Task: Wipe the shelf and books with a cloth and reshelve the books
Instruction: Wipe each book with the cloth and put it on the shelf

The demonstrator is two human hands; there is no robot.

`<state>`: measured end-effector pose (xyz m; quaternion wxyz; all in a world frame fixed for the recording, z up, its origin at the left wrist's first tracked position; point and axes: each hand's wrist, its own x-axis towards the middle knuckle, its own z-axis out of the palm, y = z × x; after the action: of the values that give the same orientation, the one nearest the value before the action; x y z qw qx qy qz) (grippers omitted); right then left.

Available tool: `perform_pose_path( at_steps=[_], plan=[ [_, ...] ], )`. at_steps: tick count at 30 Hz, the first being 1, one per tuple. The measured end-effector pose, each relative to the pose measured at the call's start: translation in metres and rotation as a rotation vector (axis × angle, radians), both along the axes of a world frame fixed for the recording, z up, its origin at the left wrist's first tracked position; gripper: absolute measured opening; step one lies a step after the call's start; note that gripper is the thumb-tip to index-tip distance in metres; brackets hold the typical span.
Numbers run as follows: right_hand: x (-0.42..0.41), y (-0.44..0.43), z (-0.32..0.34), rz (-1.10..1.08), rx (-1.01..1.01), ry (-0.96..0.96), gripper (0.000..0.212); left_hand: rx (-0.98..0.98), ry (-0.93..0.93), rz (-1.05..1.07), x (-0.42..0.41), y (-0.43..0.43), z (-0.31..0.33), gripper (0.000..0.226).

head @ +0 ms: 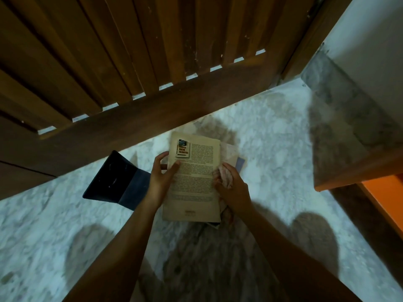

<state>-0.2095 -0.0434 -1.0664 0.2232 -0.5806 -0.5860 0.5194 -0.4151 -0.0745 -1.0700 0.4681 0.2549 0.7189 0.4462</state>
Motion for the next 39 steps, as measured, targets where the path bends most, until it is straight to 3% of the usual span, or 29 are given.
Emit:
perform_pose_path(
  at_steps=[4,15,20,23,28,35,39],
  plan=[
    [-0.001,-0.002,0.001,-0.040,-0.010,0.008,0.040,-0.014,-0.203,-0.033,-0.002,0.003,0.001,0.051],
    [0.017,-0.014,0.043,-0.146,-0.042,-0.019,0.037,0.181,-0.137,-0.055,0.030,-0.012,0.072,0.042],
    [0.032,-0.014,0.095,-0.323,0.030,0.148,0.052,0.285,-0.136,-0.012,0.047,-0.019,0.135,0.042],
    [0.038,-0.017,0.135,-0.381,0.087,0.266,0.042,0.380,-0.155,-0.018,0.059,-0.024,0.173,0.043],
    [0.057,-0.035,0.194,-0.426,0.165,0.421,0.018,0.497,-0.359,0.028,0.086,-0.038,0.234,0.039],
    [0.103,-0.070,0.237,-0.262,0.307,0.405,0.029,0.593,-0.384,0.073,0.123,-0.052,0.294,0.044],
    [0.113,-0.077,0.255,-0.326,0.405,0.354,0.039,0.619,-0.396,0.065,0.141,-0.058,0.315,0.040]
  ],
)
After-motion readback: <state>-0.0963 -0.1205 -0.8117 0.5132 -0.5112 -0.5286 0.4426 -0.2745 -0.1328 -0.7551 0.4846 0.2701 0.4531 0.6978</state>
